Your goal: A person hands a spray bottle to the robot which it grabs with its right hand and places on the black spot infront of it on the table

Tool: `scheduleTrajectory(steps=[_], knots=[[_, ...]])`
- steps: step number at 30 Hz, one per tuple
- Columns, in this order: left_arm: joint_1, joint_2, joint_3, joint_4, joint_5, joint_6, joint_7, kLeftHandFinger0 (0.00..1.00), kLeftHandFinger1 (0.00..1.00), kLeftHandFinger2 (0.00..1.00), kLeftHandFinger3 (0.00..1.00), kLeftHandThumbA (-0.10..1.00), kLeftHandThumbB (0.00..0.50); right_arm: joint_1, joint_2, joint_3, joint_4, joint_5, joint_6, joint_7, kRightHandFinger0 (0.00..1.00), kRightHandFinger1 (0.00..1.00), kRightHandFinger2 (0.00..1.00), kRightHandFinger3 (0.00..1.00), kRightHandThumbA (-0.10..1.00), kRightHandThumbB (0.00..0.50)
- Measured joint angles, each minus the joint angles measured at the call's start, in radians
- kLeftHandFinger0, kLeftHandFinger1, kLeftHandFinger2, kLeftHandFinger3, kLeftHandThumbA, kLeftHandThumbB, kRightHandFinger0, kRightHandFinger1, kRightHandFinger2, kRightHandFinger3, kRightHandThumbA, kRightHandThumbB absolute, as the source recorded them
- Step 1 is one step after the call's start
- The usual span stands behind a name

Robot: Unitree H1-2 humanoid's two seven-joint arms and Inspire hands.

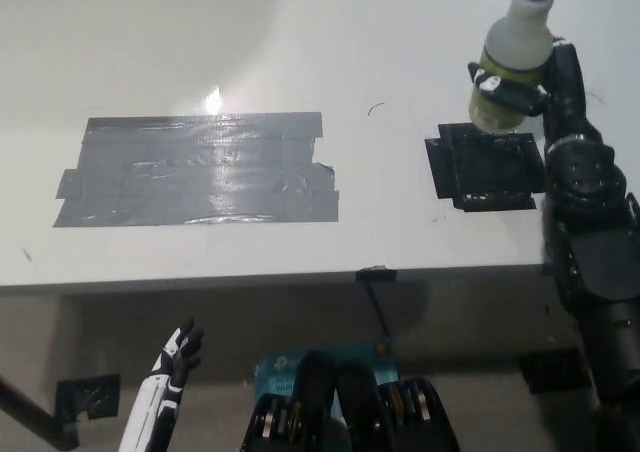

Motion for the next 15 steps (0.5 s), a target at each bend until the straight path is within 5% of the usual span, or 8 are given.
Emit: scheduleTrajectory(steps=[5,15], knots=[[-0.001,0.0,0.002,-0.001,-0.002,0.0,0.0,1.0,1.0,1.0,1.0,1.0,0.0,0.02,0.002,-0.004,0.023,0.005,-0.012,0.0,0.0,0.04,0.21,0.01,0.52,0.381],[-0.004,0.0,0.004,-0.001,-0.009,0.0,0.0,1.0,1.0,1.0,1.0,1.0,0.002,0.027,0.047,-0.005,0.069,0.006,-0.052,-0.015,0.0,0.0,0.17,0.0,0.53,0.378]])
